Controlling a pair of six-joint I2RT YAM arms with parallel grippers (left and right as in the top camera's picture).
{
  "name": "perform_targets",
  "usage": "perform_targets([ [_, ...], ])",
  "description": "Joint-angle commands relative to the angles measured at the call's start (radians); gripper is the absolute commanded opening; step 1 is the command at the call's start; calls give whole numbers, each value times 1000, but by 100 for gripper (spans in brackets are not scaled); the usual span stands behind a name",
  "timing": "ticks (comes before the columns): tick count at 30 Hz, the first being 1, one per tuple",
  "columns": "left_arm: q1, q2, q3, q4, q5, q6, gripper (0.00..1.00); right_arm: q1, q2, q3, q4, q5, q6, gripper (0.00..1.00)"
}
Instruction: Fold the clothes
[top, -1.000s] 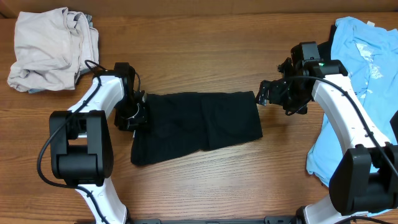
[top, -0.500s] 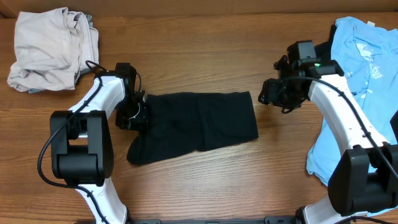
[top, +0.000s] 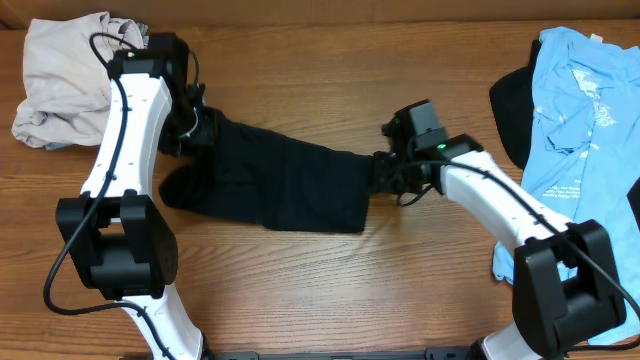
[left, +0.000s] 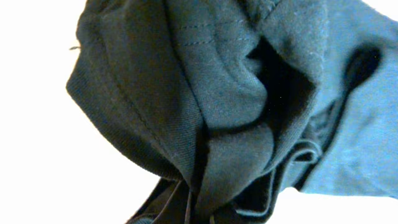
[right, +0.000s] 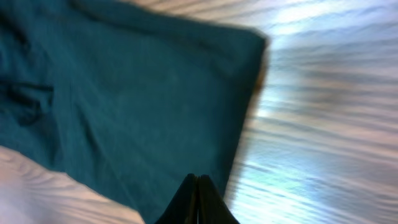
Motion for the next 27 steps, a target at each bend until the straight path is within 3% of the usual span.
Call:
perform_targets([
  [1,-14,-4,69,-13,-14,60,4,64,4,-25,74,2,163,4],
  [7,-37,-4,167,-48,-14,122,4,103,84,-25,134,1,252,4],
  [15,-147,-4,306,-125,-3,163,4,93,72,-19,157,-19,246,4],
  [27,-393,48,284,-111,-63,173,4,-152,-283,73,-10,-151,108,4],
])
